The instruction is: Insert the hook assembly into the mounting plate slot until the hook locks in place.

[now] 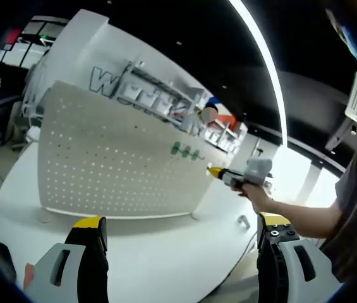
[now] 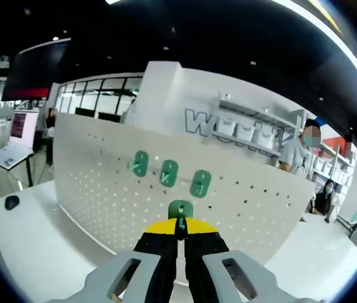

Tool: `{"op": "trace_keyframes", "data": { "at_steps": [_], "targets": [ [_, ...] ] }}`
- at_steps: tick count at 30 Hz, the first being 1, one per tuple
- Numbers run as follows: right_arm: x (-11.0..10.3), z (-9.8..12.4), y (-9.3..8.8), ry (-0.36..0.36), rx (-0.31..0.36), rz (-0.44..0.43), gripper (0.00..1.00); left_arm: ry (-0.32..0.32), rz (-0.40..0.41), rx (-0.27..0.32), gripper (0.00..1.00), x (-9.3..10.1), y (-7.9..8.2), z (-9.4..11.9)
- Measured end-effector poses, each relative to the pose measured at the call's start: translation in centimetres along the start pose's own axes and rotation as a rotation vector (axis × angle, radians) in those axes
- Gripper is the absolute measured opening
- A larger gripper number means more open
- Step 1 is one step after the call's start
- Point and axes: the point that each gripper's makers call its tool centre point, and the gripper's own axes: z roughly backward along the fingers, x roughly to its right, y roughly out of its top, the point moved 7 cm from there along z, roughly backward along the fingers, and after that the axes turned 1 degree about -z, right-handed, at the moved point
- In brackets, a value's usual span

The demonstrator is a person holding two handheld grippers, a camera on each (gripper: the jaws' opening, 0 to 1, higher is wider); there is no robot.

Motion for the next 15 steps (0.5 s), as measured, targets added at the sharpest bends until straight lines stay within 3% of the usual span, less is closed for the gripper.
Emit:
{"op": "trace_keyframes", "data": {
  "at_steps": [8, 15],
  "targets": [
    [2.6, -1.6, 0.1, -0.046, -0.003, 0.034, 0.00, 0.023, -0.007, 0.003, 1.00, -0.4, 0.0, -0.2],
    [4.4, -3.1, 0.1, -0.082, 0.008, 0.010, 0.00, 0.028, 0.004, -0.006, 1.00, -0.4, -0.4, -0.5]
  ]
}}
